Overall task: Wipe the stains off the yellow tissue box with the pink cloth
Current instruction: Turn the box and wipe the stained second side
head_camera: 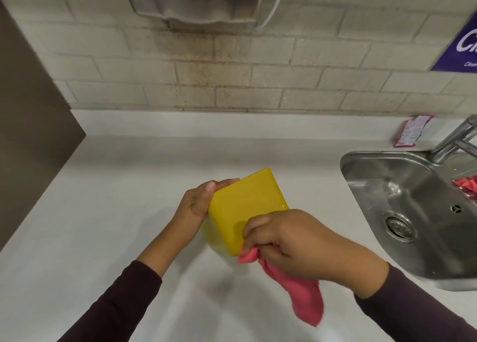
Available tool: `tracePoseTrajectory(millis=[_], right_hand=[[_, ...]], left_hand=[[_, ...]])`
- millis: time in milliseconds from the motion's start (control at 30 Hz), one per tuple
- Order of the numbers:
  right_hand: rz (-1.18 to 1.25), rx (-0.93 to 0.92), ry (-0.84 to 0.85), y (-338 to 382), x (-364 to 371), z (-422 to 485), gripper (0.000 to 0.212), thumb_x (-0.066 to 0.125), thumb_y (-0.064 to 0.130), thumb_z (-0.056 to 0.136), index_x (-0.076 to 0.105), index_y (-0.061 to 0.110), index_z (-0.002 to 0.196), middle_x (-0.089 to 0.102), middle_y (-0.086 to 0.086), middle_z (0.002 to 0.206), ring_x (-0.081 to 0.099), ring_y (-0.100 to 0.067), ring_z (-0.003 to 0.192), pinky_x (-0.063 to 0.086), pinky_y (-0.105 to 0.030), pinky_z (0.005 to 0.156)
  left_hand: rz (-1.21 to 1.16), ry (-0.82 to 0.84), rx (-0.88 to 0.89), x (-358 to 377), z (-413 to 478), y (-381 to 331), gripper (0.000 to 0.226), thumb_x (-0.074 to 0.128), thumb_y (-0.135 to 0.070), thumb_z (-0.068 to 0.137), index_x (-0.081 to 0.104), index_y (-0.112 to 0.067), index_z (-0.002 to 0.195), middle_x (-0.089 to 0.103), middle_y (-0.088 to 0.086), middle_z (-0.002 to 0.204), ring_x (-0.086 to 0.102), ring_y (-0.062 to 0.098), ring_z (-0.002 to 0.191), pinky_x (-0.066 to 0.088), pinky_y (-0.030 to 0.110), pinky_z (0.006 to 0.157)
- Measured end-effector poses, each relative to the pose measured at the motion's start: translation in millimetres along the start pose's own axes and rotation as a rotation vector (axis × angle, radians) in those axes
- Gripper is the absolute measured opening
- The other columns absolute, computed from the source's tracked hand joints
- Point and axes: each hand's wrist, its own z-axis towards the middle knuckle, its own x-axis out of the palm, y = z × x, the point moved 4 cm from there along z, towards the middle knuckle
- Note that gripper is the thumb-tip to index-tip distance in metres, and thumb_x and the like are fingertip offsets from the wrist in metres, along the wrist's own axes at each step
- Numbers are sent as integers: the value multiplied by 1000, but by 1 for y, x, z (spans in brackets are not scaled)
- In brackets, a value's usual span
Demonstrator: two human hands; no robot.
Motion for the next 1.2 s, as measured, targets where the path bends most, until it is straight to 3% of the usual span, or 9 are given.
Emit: tracePoseTrajectory(millis=[67, 200, 333, 467, 567, 667, 767, 967, 1200], right_hand=[[186, 66, -20, -7, -12, -6, 32, 49, 1, 80, 73, 20, 91, 67, 11, 94, 61, -4, 88, 49, -28, 78], [875, 237, -448, -23, -37, -4, 27, 49, 4, 89, 70, 20, 90, 71, 2, 88, 66, -15, 82, 50, -23, 76], [1212, 288, -701, -32, -24, 10, 25, 44, 5, 95, 63, 19, 101, 70, -1, 88, 64, -13, 78, 52, -22, 71], [734, 288, -916, -39, -16, 3, 24, 45, 5, 96, 57, 23, 106, 66, 11, 100, 63, -5, 93, 47, -17, 79], [311, 279, -890, -41, -12, -3, 32, 42, 13, 93, 58, 35, 109, 63, 23, 103, 60, -3, 97, 44, -13, 80], [-93, 225, -804, -35, -5, -4, 36, 40, 12, 86, 65, 23, 109, 62, 10, 109, 55, -14, 93, 40, -14, 77], [1, 219, -698, -36, -5, -4, 41, 35, 14, 82, 66, 18, 108, 54, 9, 113, 52, -19, 99, 38, -15, 83], [166, 246, -385, -36, -13, -6, 51, 50, 35, 66, 48, 43, 117, 36, 19, 122, 39, -8, 119, 37, -18, 93], [166, 286, -672, -36, -14, 1, 26, 67, 13, 73, 65, 27, 95, 57, 16, 100, 56, -13, 100, 44, -24, 88]], left_hand=[[5, -18, -18, -1, 0, -1, 45, 33, -72, 78, 67, -50, 99, 68, -25, 106, 60, -2, 106, 43, 4, 82], [21, -30, -53, -6, 2, 3, 49, 28, -68, 79, 66, -48, 102, 69, -21, 108, 61, 0, 106, 44, 4, 80], [8, -44, -58, -5, 2, 2, 47, 29, -68, 78, 67, -49, 98, 69, -23, 104, 61, -1, 103, 43, 3, 77], [14, -40, -39, -3, 2, -3, 43, 29, -67, 80, 67, -52, 96, 68, -30, 102, 60, -8, 100, 41, 0, 76], [12, -29, -42, -4, 2, -2, 45, 30, -72, 78, 65, -53, 99, 67, -30, 104, 60, -7, 102, 41, 0, 77], [2, -31, -27, -4, 1, -1, 52, 32, -80, 73, 66, -51, 101, 66, -28, 108, 59, -5, 104, 42, 2, 78], [0, -28, -28, -3, 1, -1, 52, 32, -80, 74, 66, -51, 100, 67, -28, 107, 60, -5, 103, 42, 2, 78], [4, -43, -42, -5, 3, 1, 44, 28, -69, 80, 65, -53, 98, 67, -29, 103, 60, -7, 100, 42, 1, 75], [1, -47, -26, -3, 3, 1, 44, 29, -67, 81, 67, -50, 98, 66, -29, 107, 58, -6, 105, 41, 2, 80]])
